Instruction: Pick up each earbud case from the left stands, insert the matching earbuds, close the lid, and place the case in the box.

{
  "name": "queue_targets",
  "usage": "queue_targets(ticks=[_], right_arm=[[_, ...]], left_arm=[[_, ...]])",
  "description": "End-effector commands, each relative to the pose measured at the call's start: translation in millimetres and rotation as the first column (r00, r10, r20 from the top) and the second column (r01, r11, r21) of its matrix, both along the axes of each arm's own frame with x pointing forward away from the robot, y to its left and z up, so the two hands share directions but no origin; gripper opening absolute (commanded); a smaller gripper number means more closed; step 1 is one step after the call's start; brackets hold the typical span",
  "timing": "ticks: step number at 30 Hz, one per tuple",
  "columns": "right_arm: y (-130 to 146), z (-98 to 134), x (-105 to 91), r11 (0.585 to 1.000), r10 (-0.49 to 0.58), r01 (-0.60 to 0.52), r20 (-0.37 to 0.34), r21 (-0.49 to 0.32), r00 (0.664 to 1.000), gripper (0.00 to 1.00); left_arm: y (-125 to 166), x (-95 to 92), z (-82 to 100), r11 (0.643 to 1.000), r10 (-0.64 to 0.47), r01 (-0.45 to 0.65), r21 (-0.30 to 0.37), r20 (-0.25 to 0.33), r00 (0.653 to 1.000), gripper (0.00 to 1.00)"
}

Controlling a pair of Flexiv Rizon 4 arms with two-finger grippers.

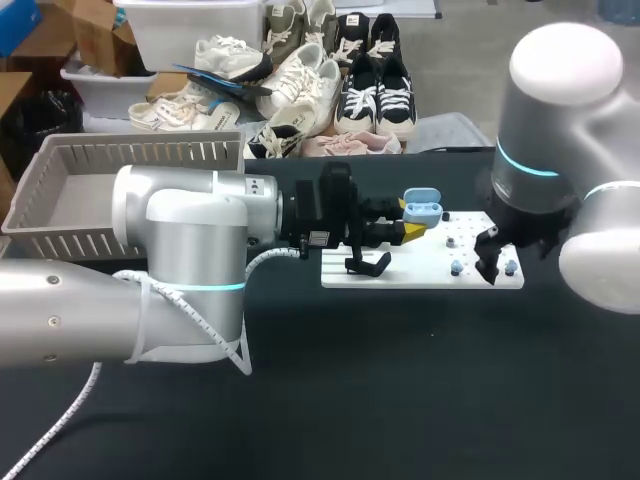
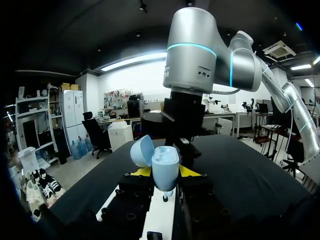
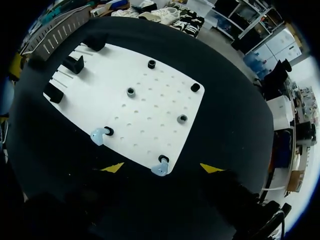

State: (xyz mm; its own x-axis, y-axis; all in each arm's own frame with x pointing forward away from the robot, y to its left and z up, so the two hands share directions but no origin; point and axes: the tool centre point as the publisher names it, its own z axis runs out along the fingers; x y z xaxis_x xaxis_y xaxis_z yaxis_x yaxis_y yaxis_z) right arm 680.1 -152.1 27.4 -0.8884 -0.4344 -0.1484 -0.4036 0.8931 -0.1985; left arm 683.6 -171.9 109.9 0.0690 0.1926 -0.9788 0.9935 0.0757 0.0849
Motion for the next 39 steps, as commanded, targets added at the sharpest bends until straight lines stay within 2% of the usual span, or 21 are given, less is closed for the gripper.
queue_targets(ticks=[1,3,5,9,11,24,28,39], right_arm=[[2.9,-2.2,2.0,1.0,-0.002,0.002,-0.014,-0.01,1.0,0.79],[3.3,-2.9,0.7,1.0,-0.005,0.004,-0.016,-0.011,1.0,0.71],[3.0,-3.4,-0.7,1.0,-0.01,0.009,-0.016,-0.009,1.0,0.7],[1.7,-4.6,-2.9,1.0,-0.015,0.015,-0.019,-0.009,1.0,0.54],[1.2,-4.7,-3.8,1.0,-0.018,0.018,-0.02,-0.01,1.0,0.5],[0.7,-6.0,-5.1,0.999,-0.032,0.032,-0.023,-0.01,0.999,0.49],[1.9,-6.5,-3.8,0.999,-0.036,0.036,-0.024,-0.007,0.999,0.44],[0.9,-8.8,-1.2,0.999,-0.041,0.041,-0.027,-0.005,0.999,0.42]], left_arm=[[0.2,-0.8,-0.8,1.0,0.003,-0.003,-0.003,0.002,1.0,0.0],[0.2,-0.8,-0.8,1.0,0.003,-0.003,-0.003,0.002,1.0,0.0],[0.2,-0.8,-0.8,1.0,0.003,-0.003,-0.003,0.002,1.0,0.0],[0.2,-0.8,-0.8,1.0,0.003,-0.003,-0.003,0.002,1.0,0.0],[0.2,-0.8,-0.8,1.0,0.003,-0.003,-0.003,0.002,1.0,0.0],[0.2,-0.8,-0.8,1.0,0.003,-0.003,-0.003,0.002,1.0,0.0],[0.2,-0.8,-0.8,1.0,0.003,-0.003,-0.003,0.002,1.0,0.0],[0.2,-0.8,-0.8,1.0,0.003,-0.003,-0.003,0.002,1.0,0.0]])
